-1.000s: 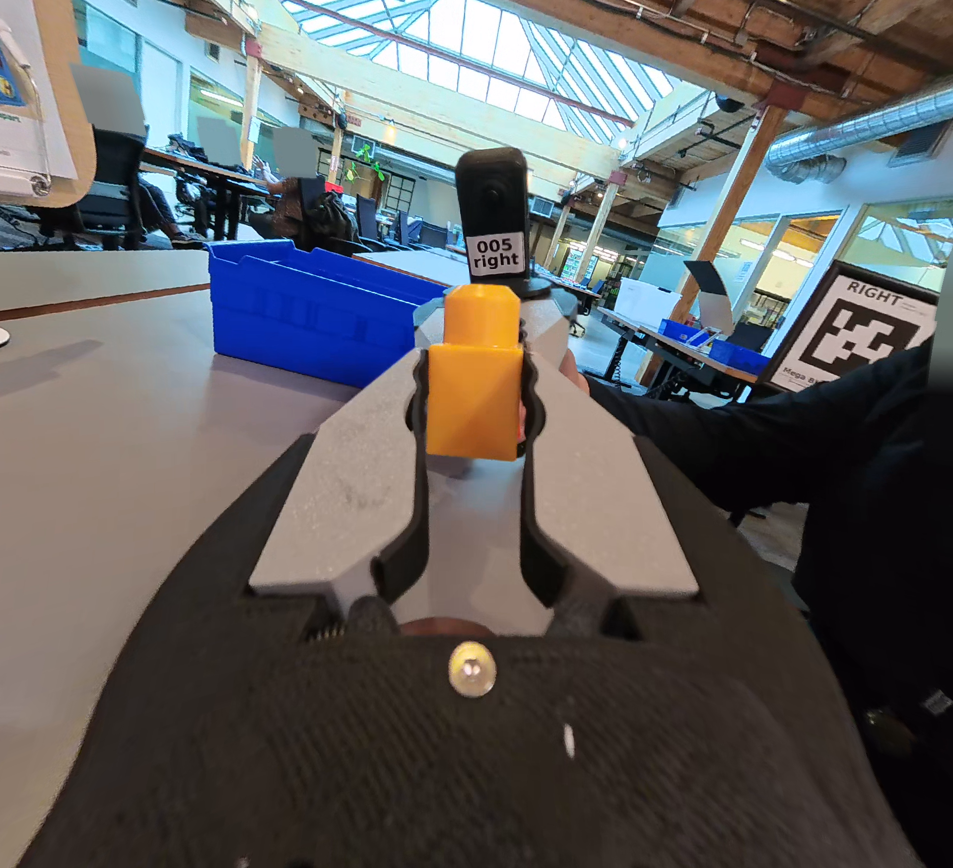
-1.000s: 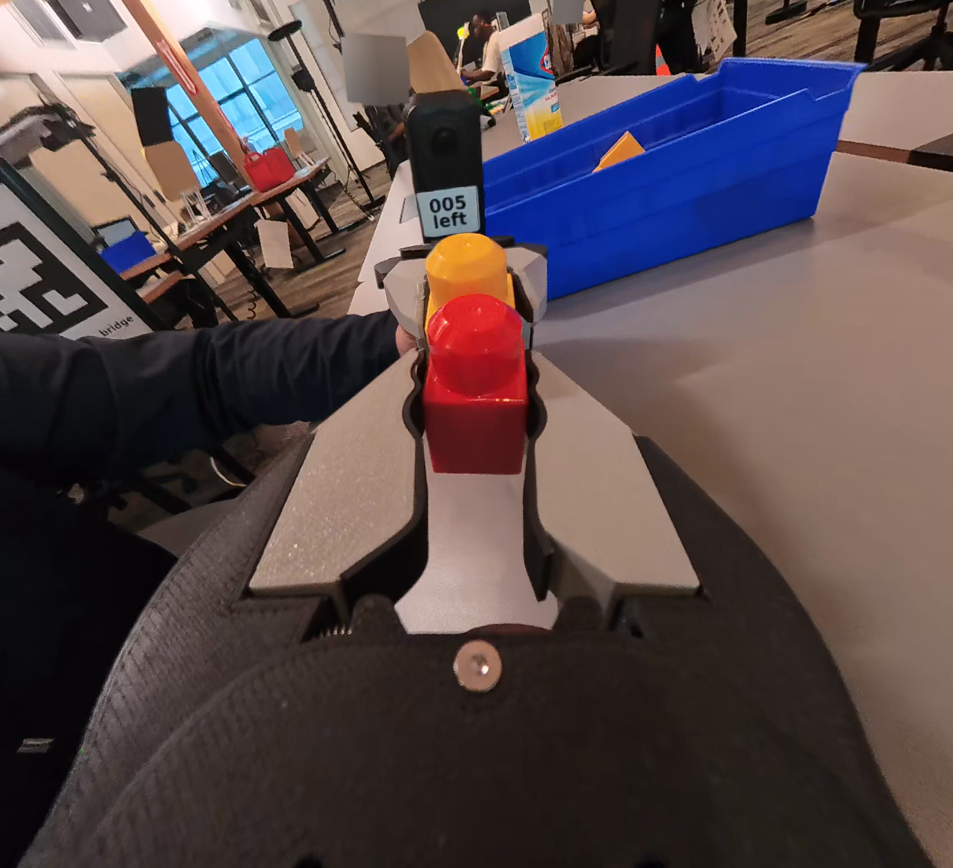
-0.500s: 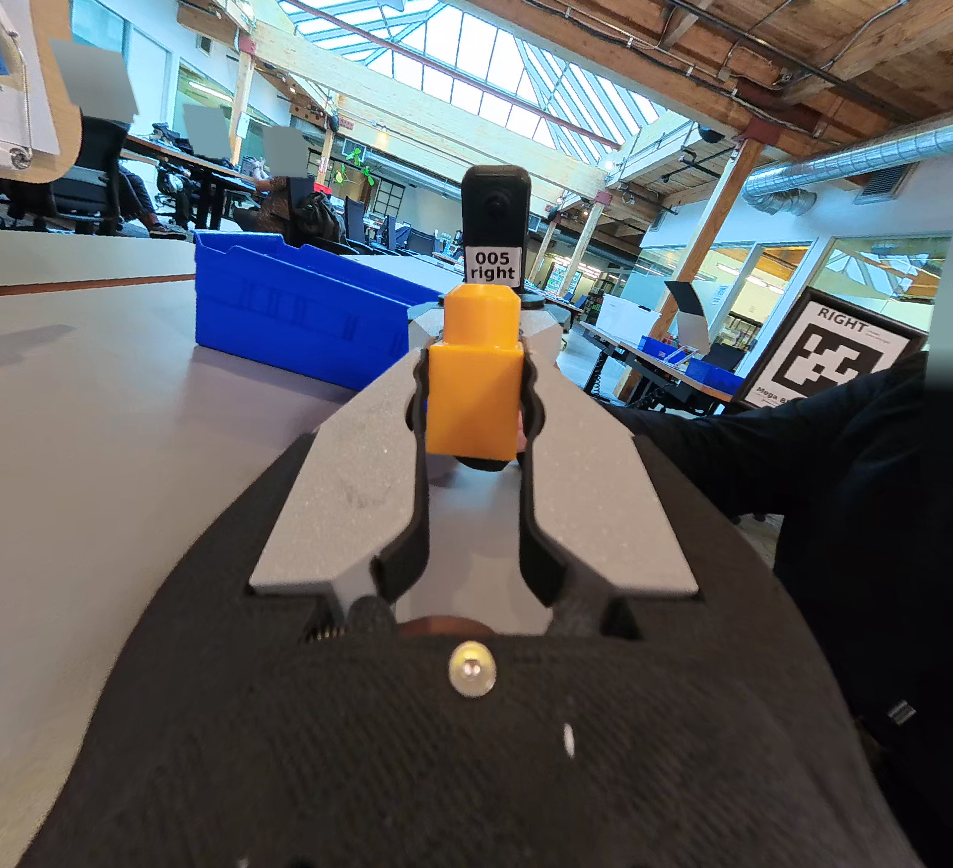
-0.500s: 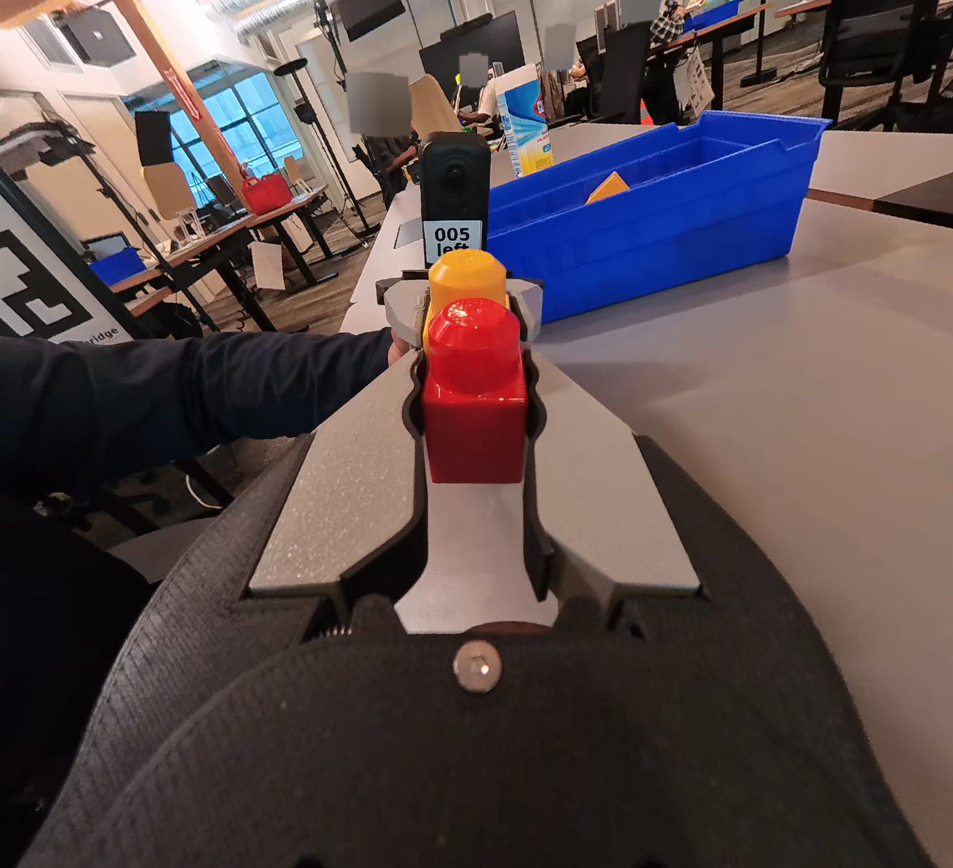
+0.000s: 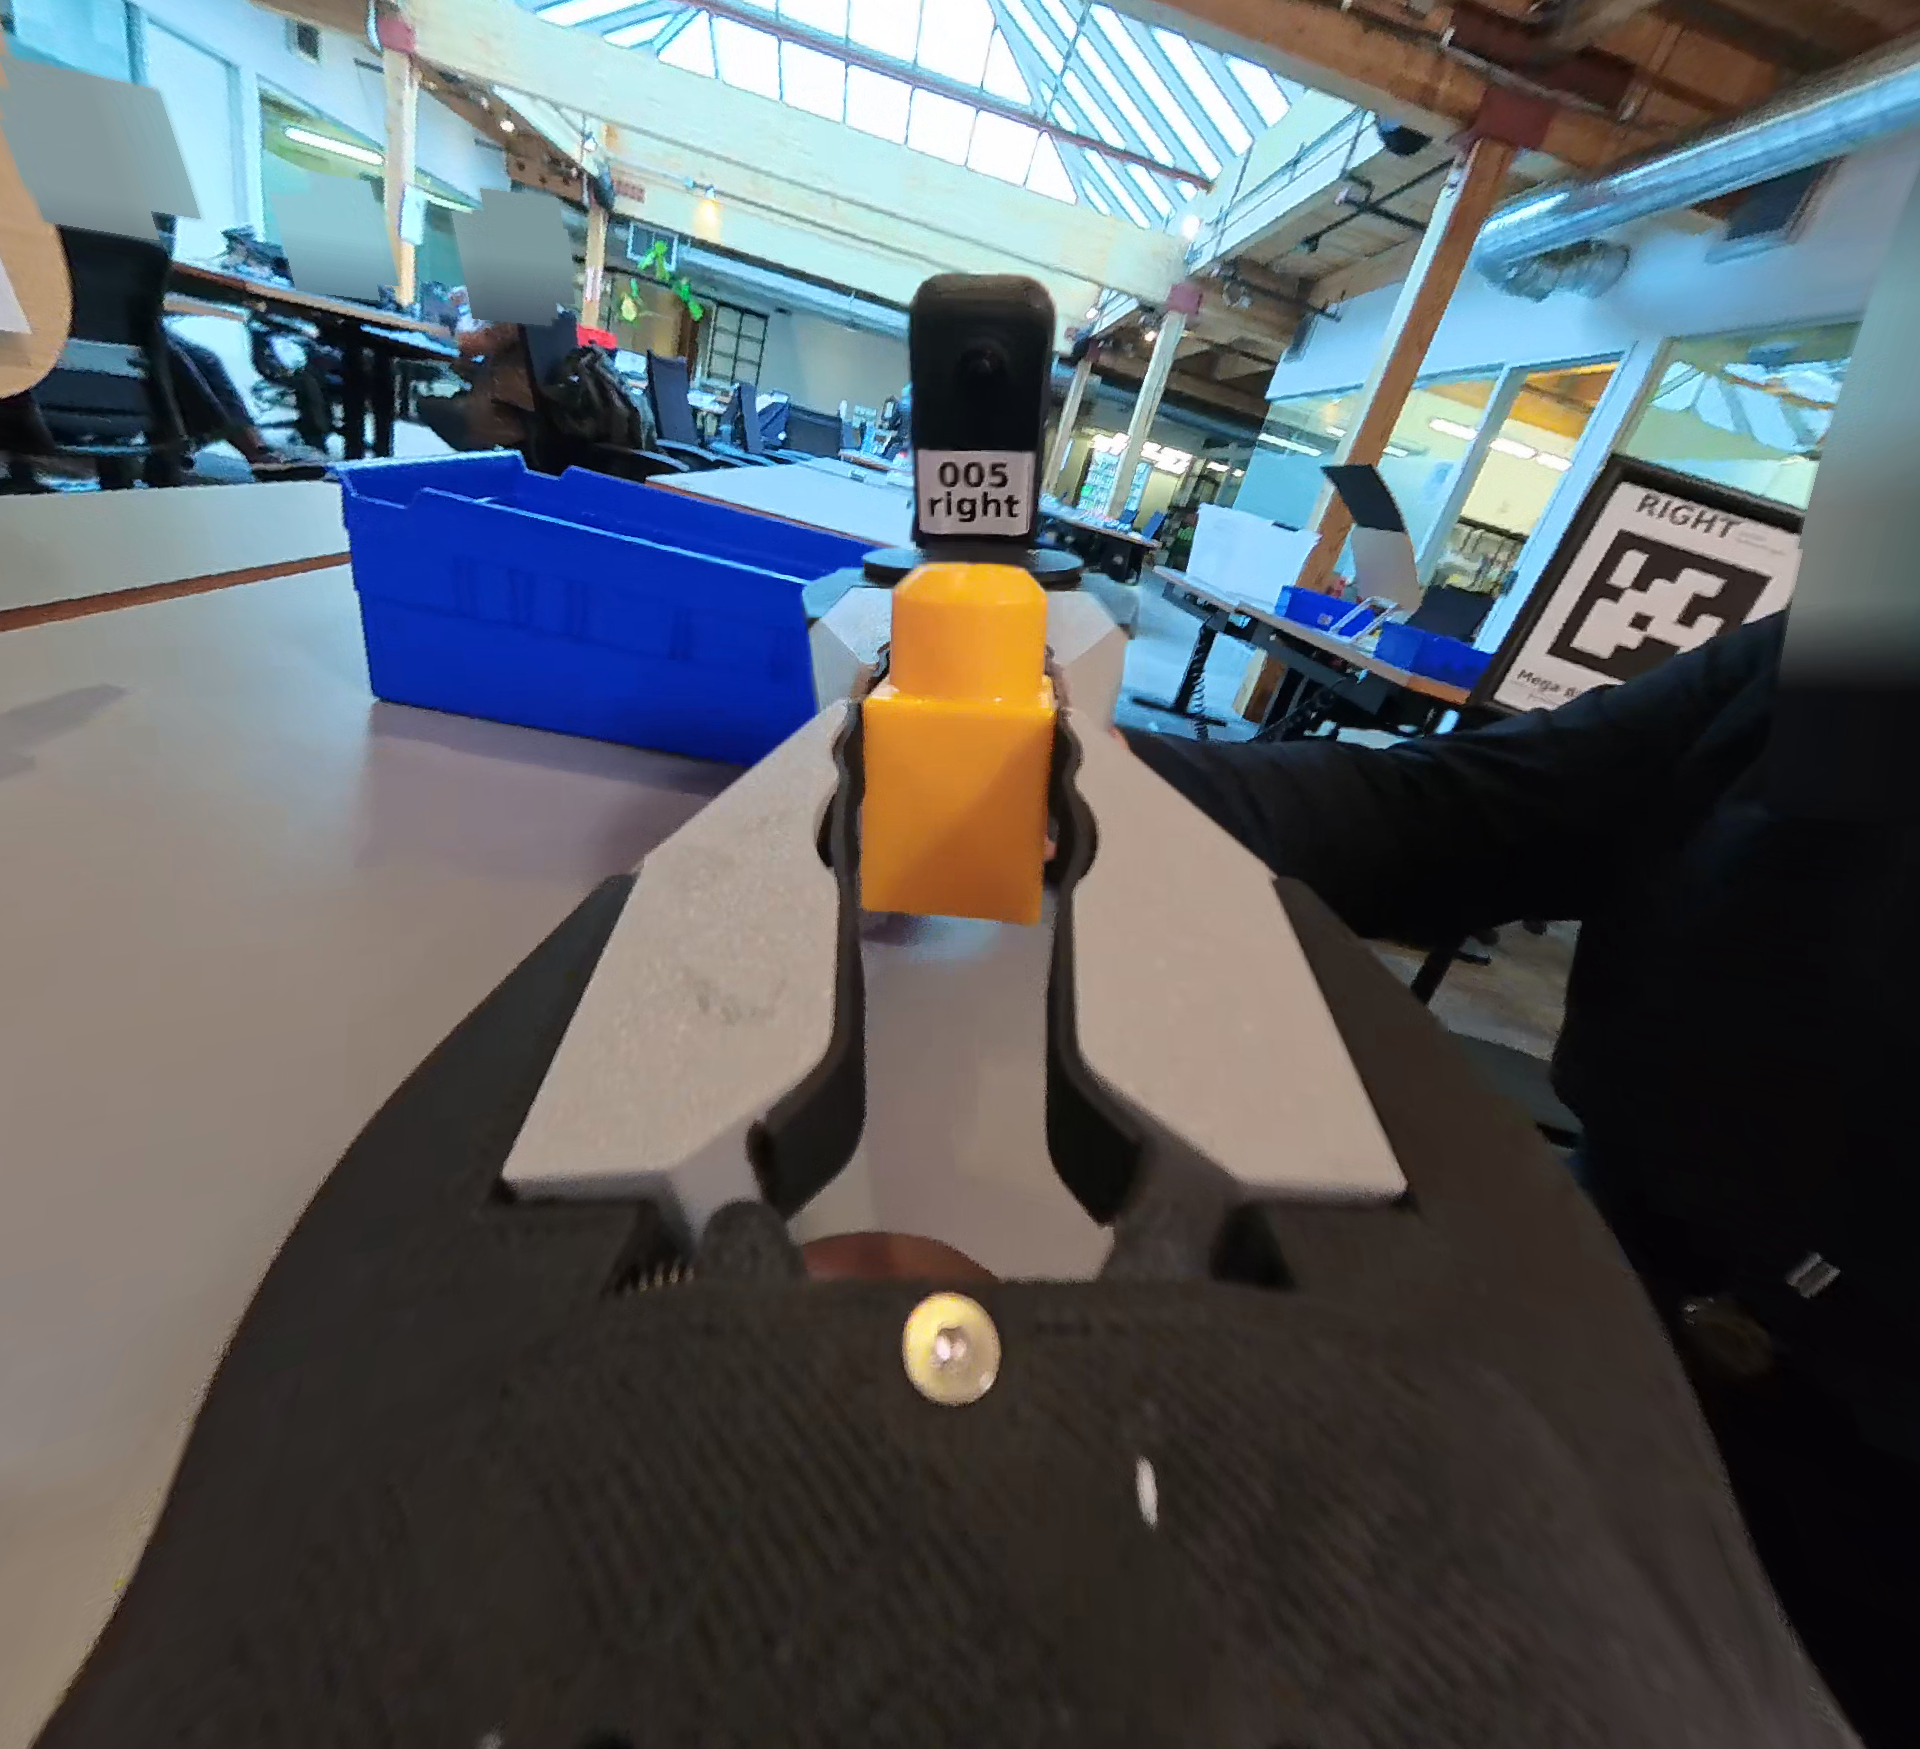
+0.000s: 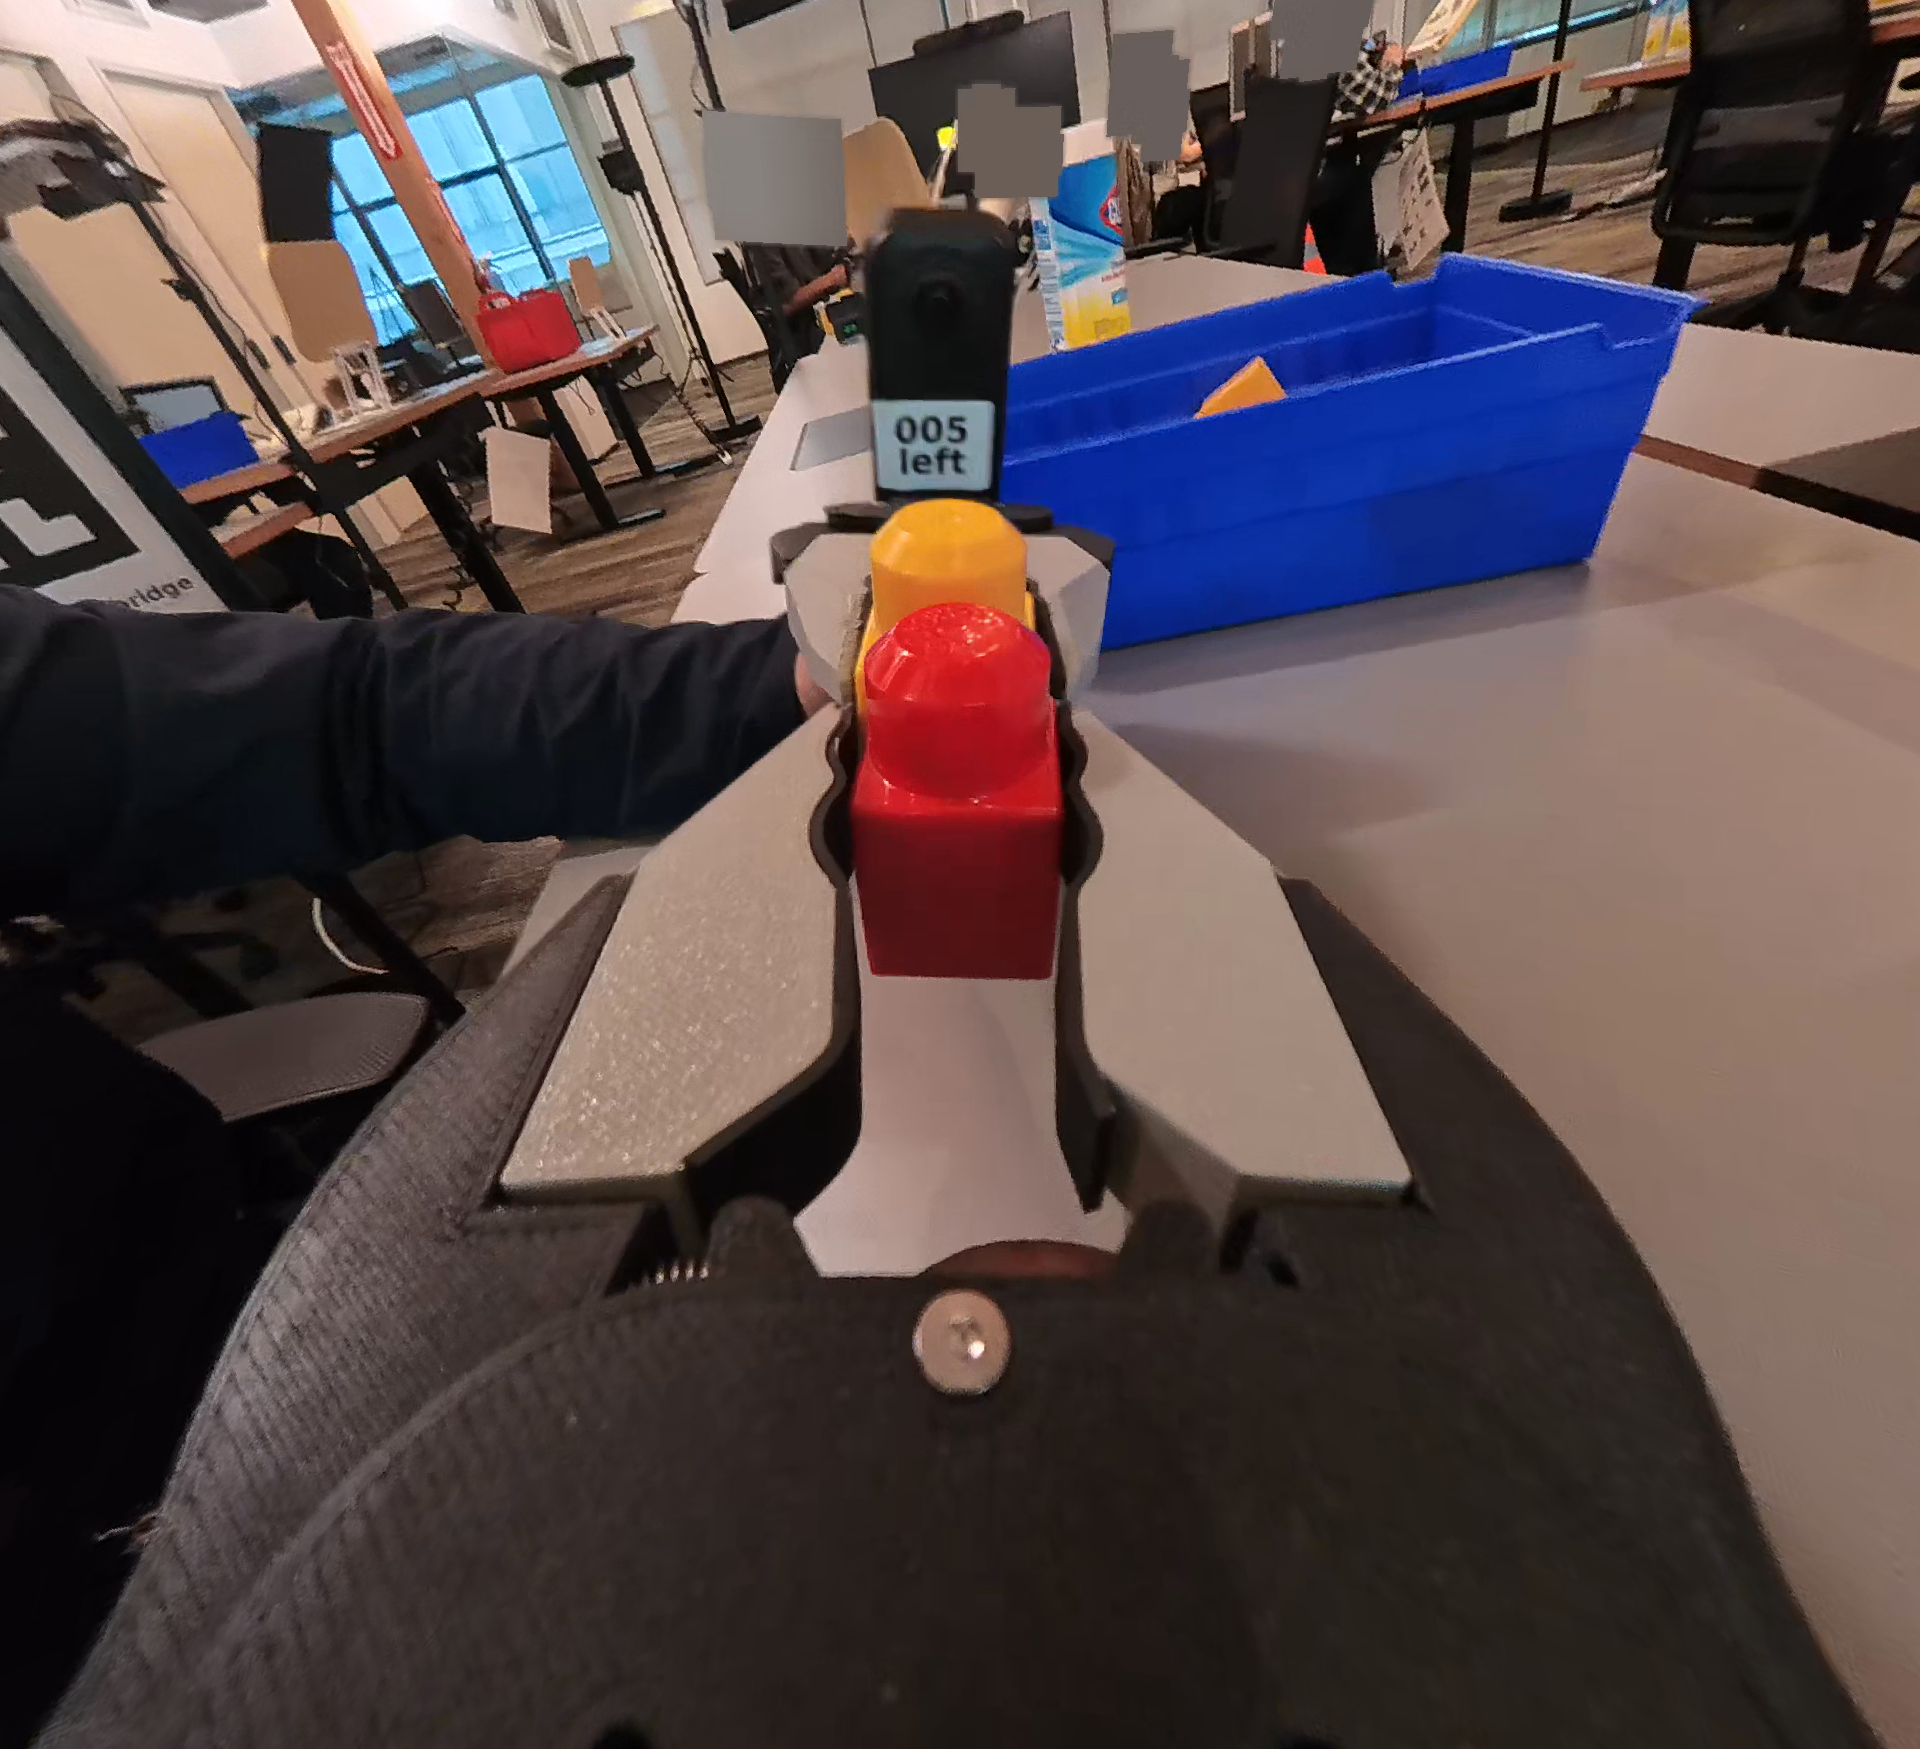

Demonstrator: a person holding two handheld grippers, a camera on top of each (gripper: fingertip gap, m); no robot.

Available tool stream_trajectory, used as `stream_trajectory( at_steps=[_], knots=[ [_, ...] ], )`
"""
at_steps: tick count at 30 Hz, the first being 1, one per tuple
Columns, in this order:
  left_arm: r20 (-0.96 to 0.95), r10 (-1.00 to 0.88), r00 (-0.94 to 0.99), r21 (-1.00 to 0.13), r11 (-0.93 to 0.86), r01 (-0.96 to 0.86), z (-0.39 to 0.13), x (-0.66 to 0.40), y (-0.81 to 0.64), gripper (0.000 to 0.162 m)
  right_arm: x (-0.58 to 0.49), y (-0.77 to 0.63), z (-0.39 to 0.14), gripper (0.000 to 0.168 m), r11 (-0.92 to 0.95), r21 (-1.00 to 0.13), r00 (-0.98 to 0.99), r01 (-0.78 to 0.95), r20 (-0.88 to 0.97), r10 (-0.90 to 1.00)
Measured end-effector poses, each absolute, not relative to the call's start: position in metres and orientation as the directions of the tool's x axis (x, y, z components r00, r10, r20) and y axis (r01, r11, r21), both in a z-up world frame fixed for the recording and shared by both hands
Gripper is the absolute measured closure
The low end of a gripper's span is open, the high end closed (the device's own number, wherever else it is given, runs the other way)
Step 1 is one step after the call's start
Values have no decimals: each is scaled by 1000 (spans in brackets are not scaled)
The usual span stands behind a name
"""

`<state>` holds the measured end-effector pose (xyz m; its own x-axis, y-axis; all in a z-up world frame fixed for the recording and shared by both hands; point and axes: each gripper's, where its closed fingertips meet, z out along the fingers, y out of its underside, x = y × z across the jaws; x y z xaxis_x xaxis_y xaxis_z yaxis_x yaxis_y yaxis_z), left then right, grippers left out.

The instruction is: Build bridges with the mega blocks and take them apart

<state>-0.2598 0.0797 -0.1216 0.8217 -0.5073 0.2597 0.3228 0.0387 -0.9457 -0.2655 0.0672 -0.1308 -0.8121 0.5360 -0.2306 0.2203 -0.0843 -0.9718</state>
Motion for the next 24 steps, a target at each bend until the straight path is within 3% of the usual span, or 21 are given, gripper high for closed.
stream_trajectory(
  at_steps=[9,18,24],
  knots=[
    [218,-570,792,-943,85,321,-114,-248,72,128,-255,53,-126,131,-169,-940,-852,298,-341,396],
    [292,-535,793,-928,44,371,-118,-259,80,129,-267,58,-133,132,-35,-984,-810,176,-164,562],
    [308,-542,782,-925,20,379,-120,-264,75,129,-269,60,-134,132,-85,-969,-813,232,-241,530]
  ],
)
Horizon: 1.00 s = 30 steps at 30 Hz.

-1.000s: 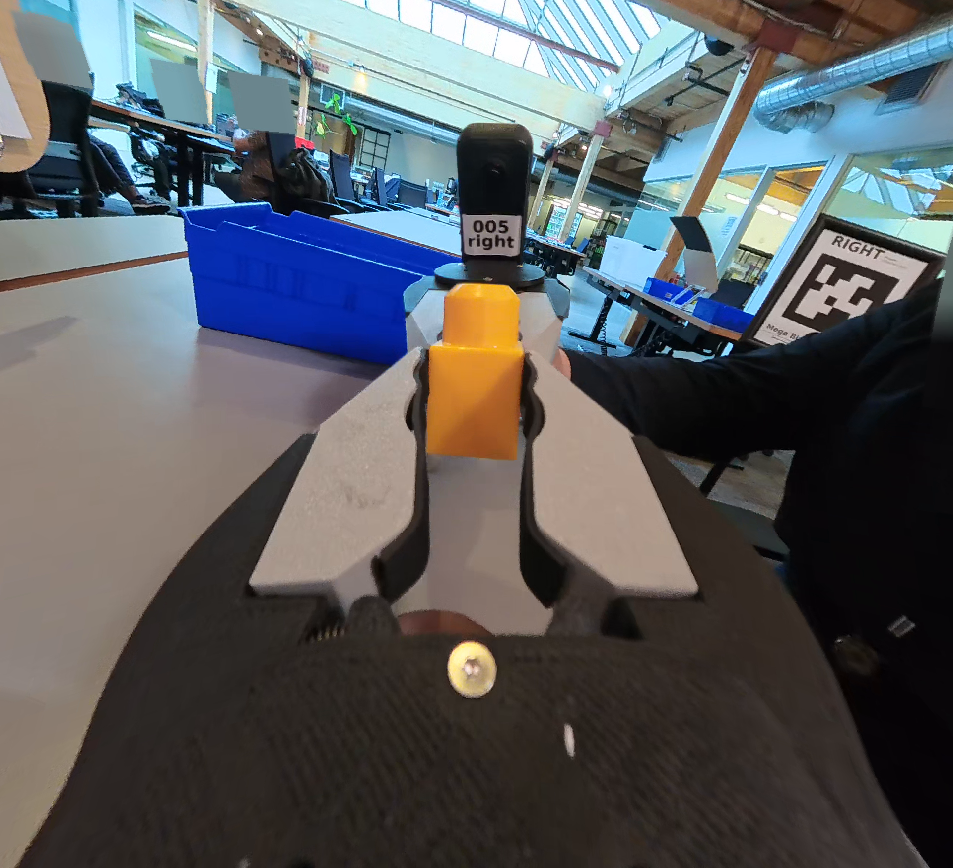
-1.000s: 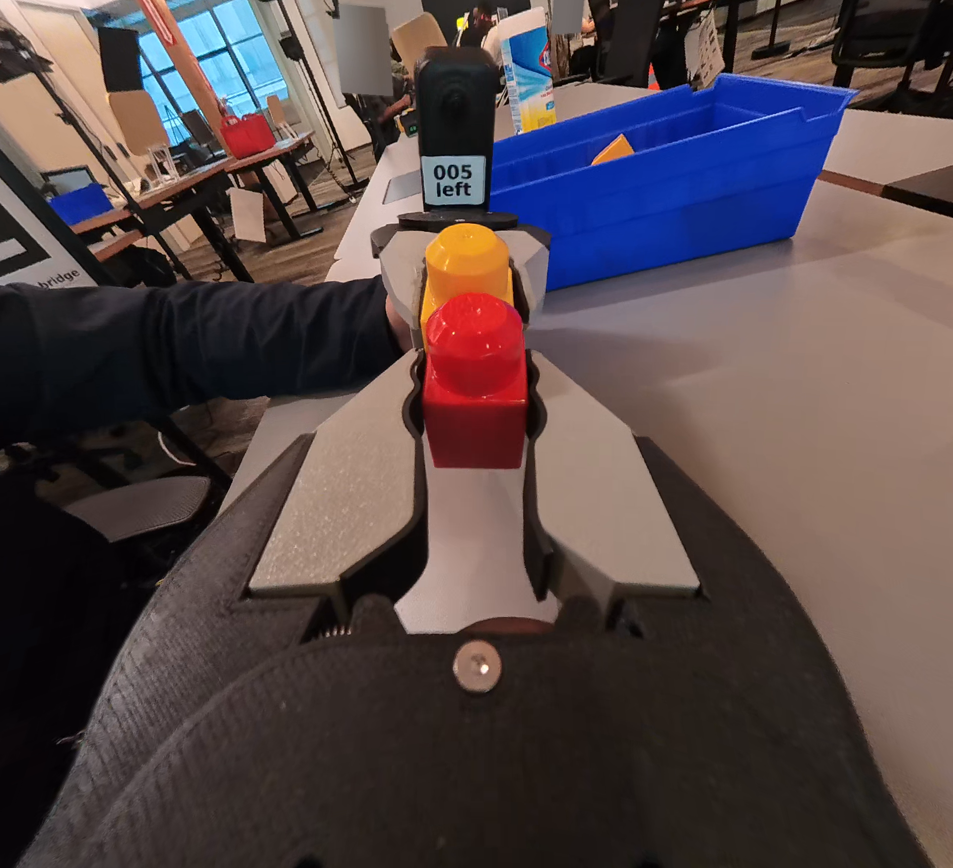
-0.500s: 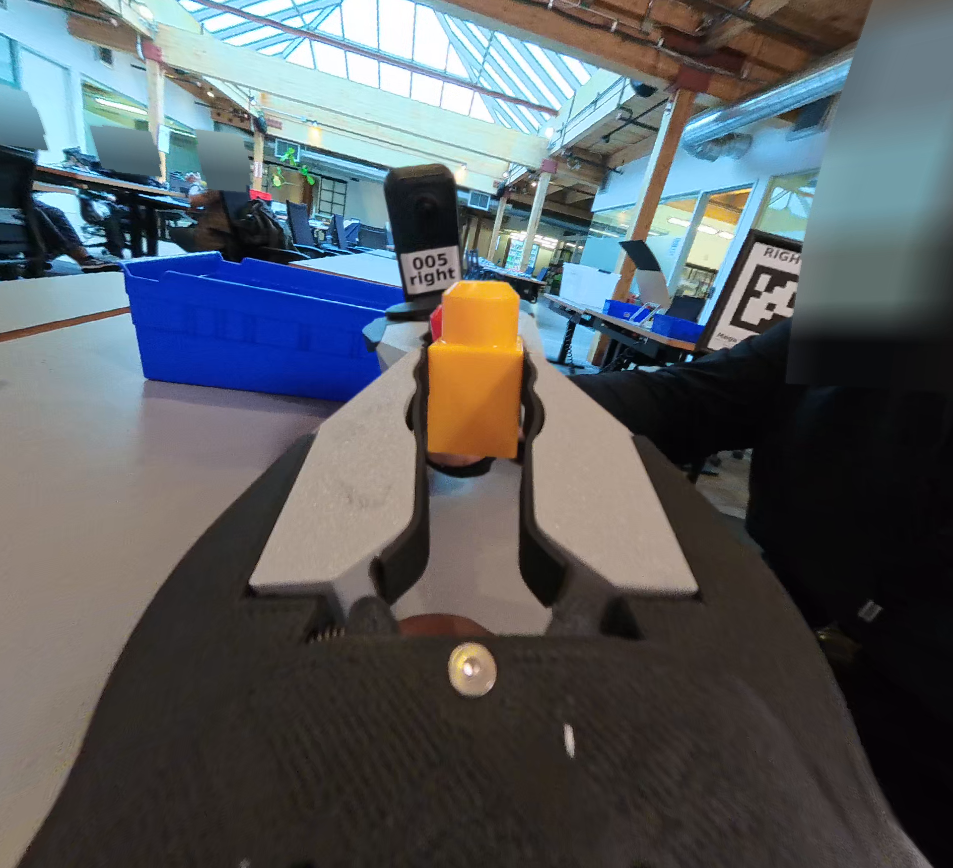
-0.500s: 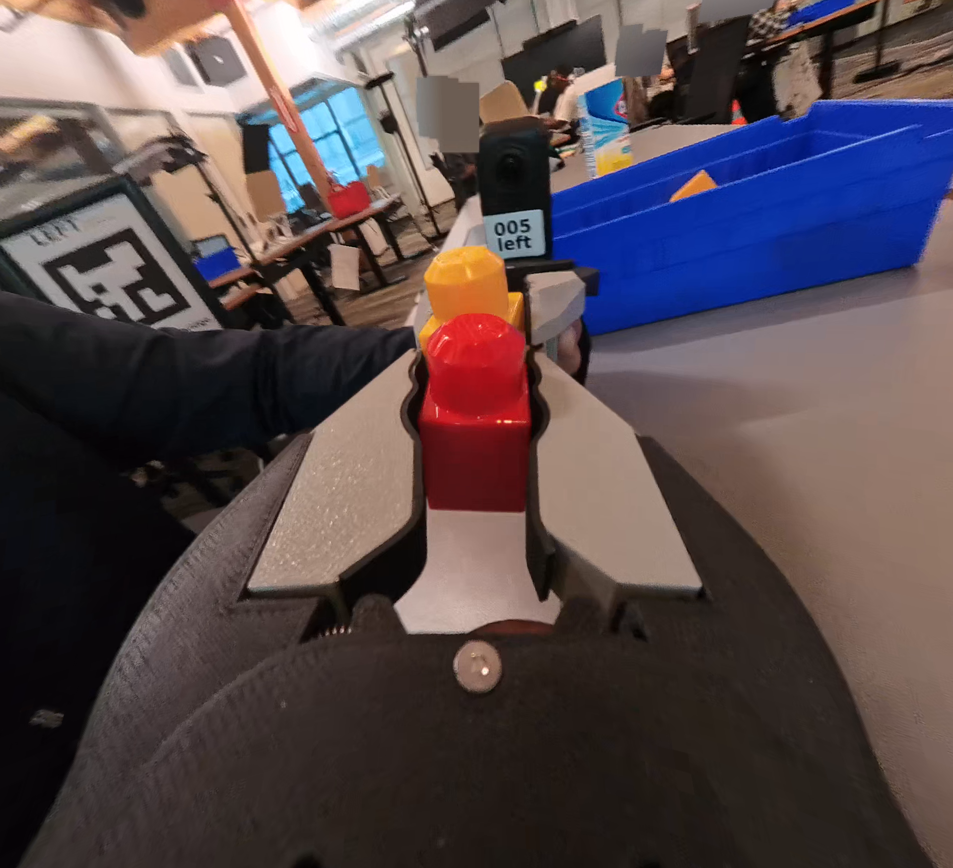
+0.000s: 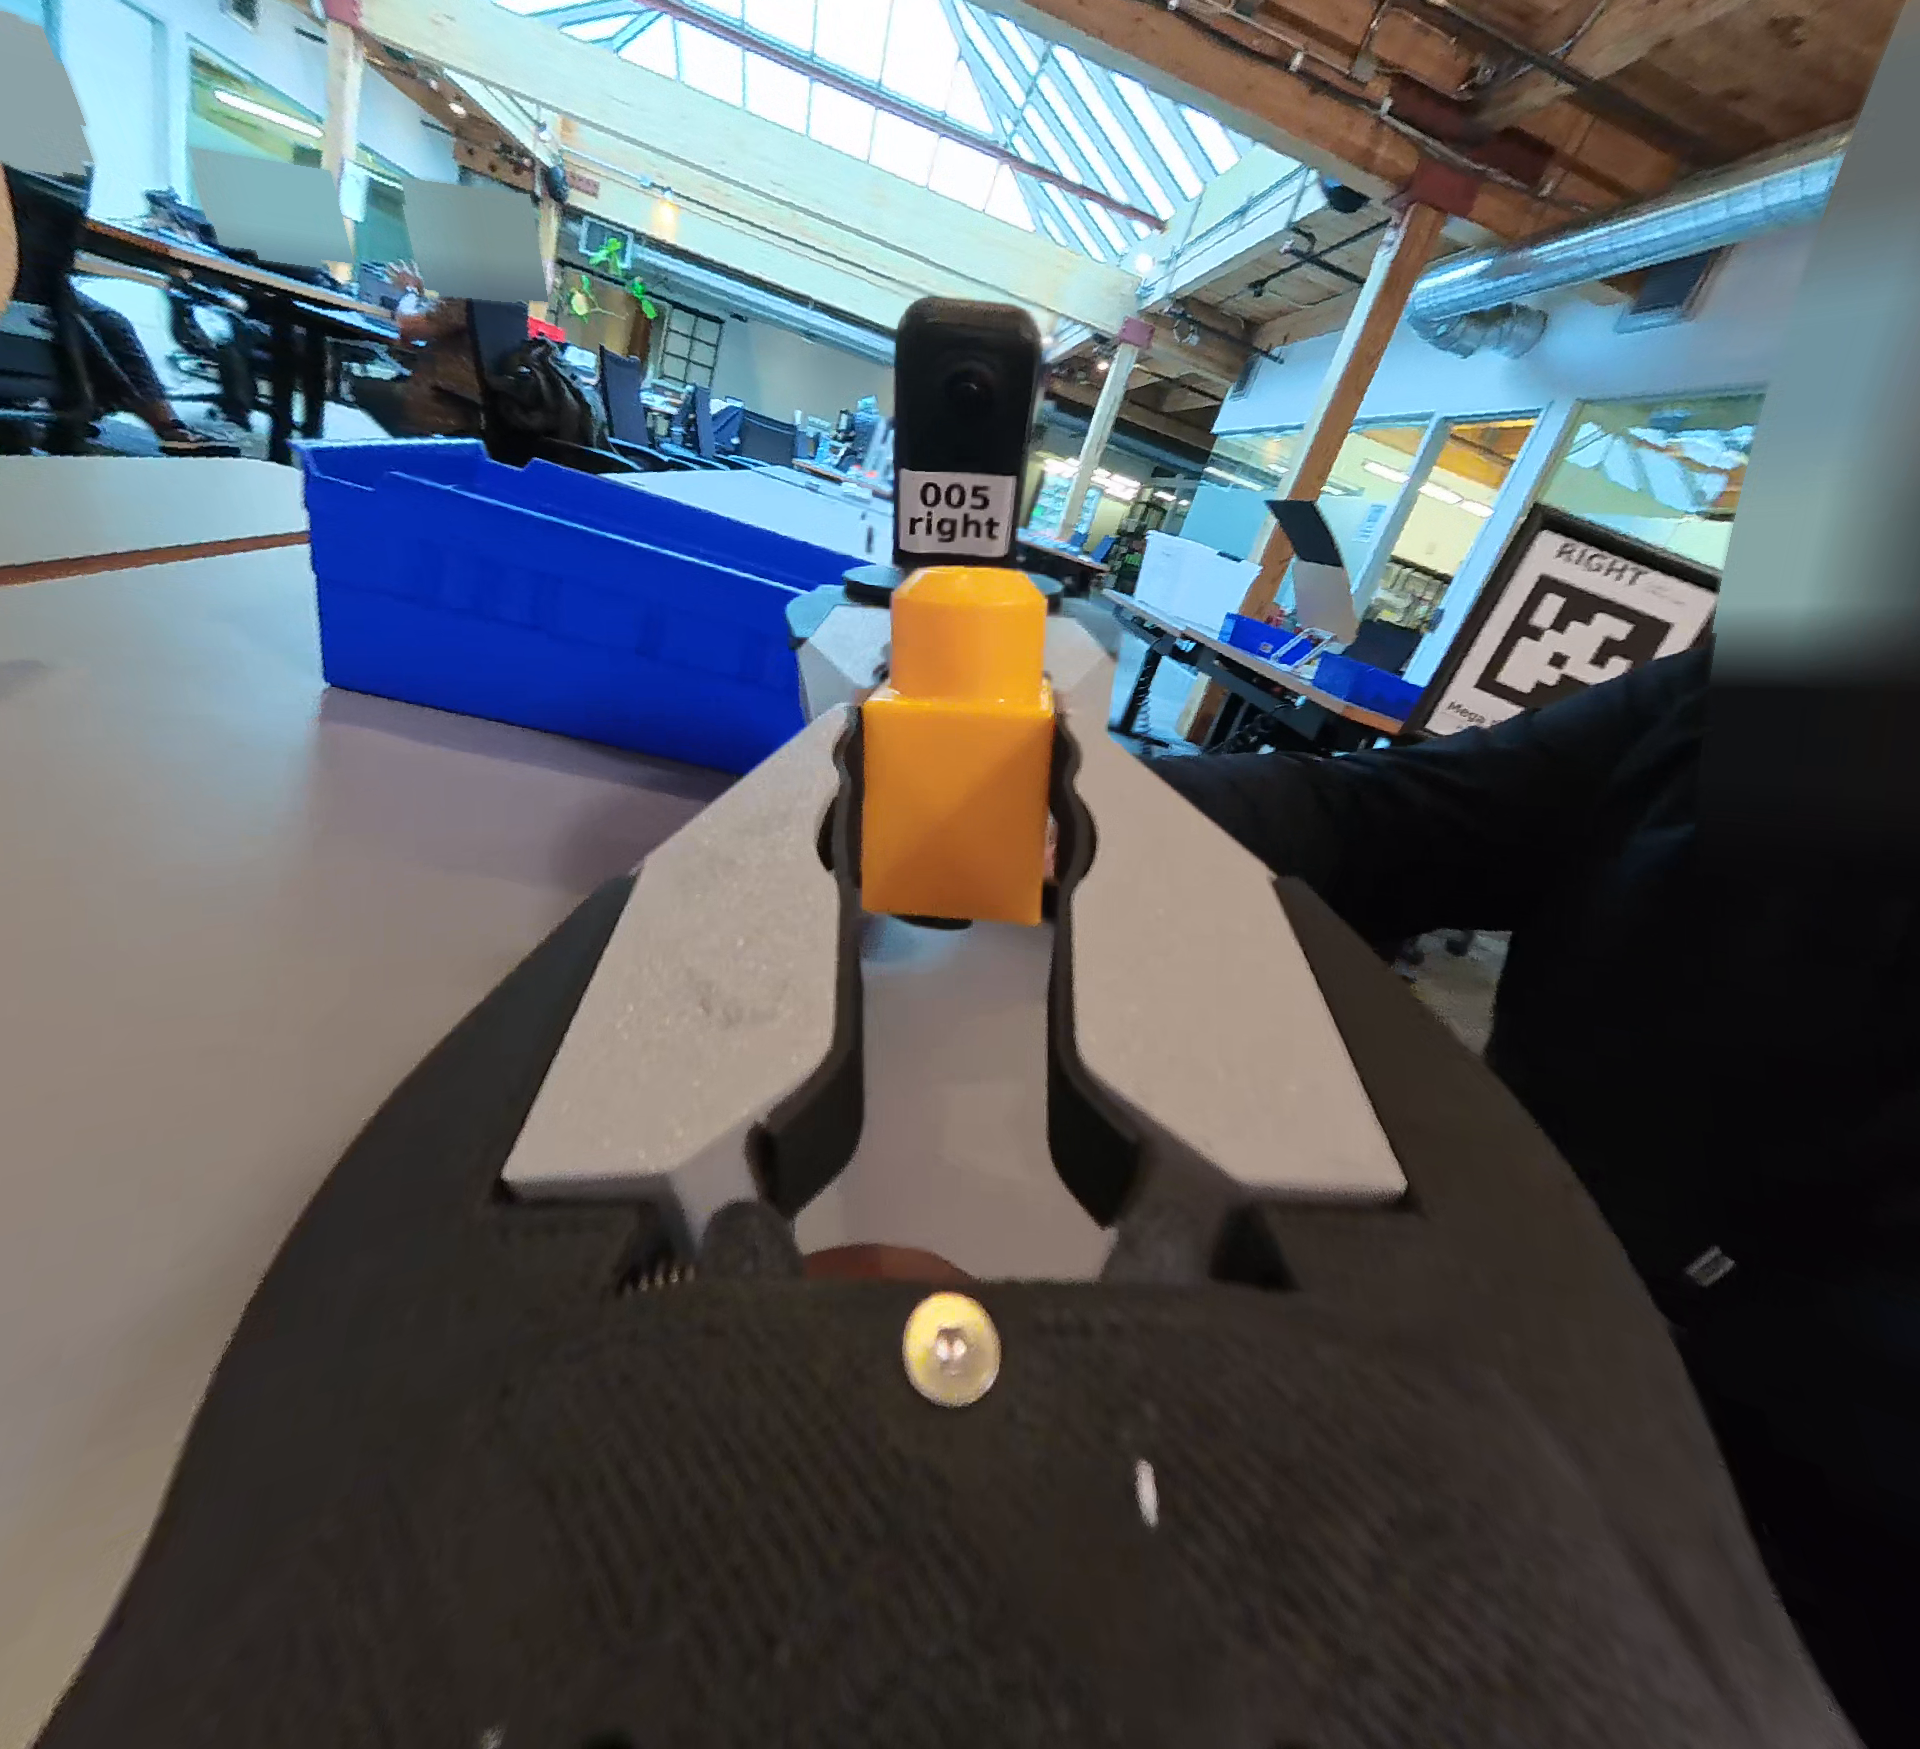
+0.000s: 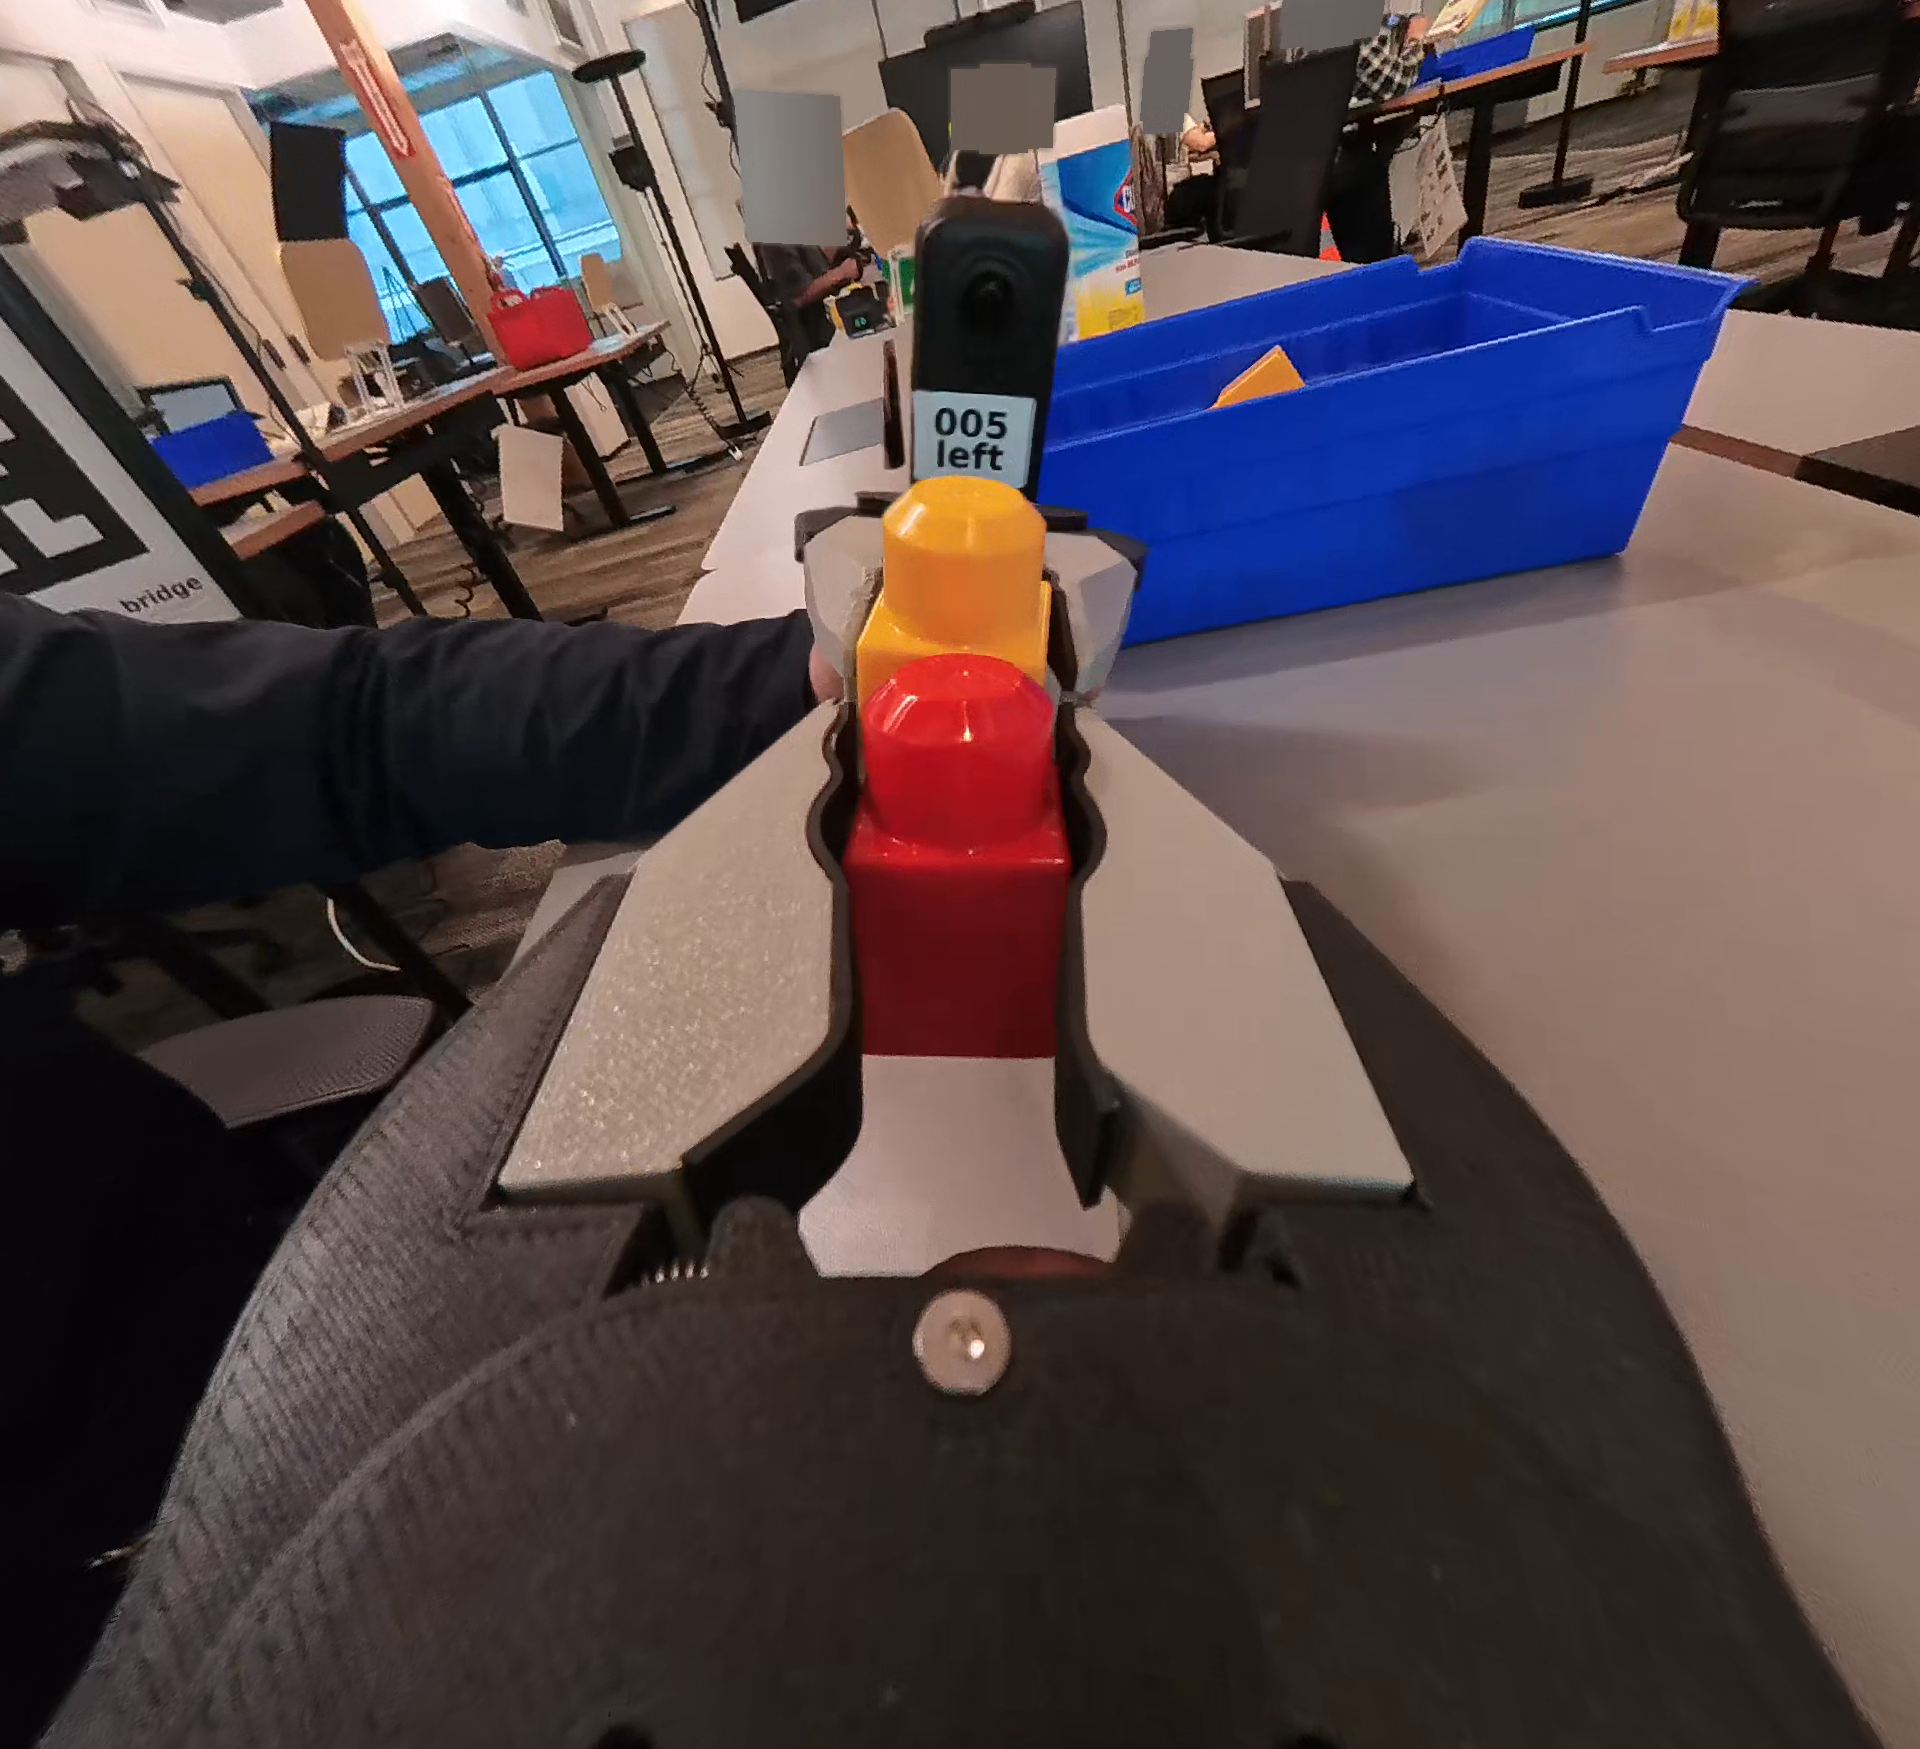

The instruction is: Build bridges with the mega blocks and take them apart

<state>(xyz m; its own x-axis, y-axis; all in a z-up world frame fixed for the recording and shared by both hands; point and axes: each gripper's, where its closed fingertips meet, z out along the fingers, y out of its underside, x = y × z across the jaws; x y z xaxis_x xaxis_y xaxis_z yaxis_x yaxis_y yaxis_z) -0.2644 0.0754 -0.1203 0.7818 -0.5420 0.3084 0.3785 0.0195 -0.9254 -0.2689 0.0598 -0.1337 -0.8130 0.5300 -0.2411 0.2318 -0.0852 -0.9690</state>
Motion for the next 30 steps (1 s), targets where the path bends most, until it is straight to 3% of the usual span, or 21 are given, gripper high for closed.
stream_trajectory(
  at_steps=[8,20,30],
  knots=[
    [277,-536,797,-927,68,368,-116,-260,78,129,-265,57,-127,132,-172,-949,-828,264,-314,465],
    [300,-539,787,-909,89,407,-113,-259,78,128,-267,57,-128,132,-79,-986,-813,144,-164,559],
    [223,-549,806,-946,78,316,-115,-254,73,128,-261,53,-128,132,-79,-979,-839,190,-204,505]
  ],
)
